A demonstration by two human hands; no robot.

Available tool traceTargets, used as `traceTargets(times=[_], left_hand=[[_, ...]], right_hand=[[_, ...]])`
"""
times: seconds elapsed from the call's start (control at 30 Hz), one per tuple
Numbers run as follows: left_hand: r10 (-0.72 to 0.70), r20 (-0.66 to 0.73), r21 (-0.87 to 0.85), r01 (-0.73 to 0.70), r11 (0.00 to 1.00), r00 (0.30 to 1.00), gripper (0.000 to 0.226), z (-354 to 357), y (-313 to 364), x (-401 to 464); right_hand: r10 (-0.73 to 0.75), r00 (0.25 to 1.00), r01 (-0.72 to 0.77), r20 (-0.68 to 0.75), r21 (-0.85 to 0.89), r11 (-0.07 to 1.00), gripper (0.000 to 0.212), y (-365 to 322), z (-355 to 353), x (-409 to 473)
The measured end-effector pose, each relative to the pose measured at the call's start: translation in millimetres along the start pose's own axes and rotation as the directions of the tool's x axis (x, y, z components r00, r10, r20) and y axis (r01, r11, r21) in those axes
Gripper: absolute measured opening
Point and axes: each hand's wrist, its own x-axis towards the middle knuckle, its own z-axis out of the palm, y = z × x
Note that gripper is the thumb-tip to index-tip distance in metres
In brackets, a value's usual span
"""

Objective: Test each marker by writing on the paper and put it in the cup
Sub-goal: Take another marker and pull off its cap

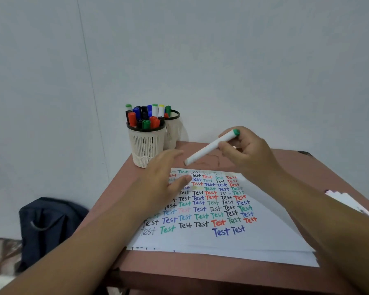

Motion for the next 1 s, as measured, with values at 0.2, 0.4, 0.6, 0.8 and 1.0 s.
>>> traceTargets(times=[0.2, 0.4, 0.6, 0.8, 1.0], left_hand=[[0.095, 0.005, -0.063, -0.094, 0.994, 0.995, 0.036, -2, 7, -6], [0.093, -0.038, -0.060, -0.095, 0.994, 0.995, 0.029, -7, 10, -11], [0.025, -0.039, -0.159, -0.031, 0.987, 0.999, 0.091, -7, 2, -12], [-0.056, 0.127, 0.033, 0.052, 0.998, 0.990, 0.056, -6, 7, -9], [-0.087, 0.191, 0.180, 0.052, 0.982, 0.978, 0.038, -5, 11, -2]], right_hand=[[0.103, 0.995, -0.103, 0.016, 0.323, 0.941, 0.007, -27, 27, -27], [0.217, 0.976, -0.194, 0.011, 0.494, 0.847, 0.007, -37, 41, -37], [0.418, 0.897, -0.245, -0.145, 0.623, 0.743, 0.015, -41, 23, -38], [0.607, 0.787, -0.432, -0.109, 0.606, 0.668, 0.012, -13, -17, -71], [0.511, 0.858, -0.459, 0.059, 0.537, 0.708, 0.034, -10, -40, -100]])
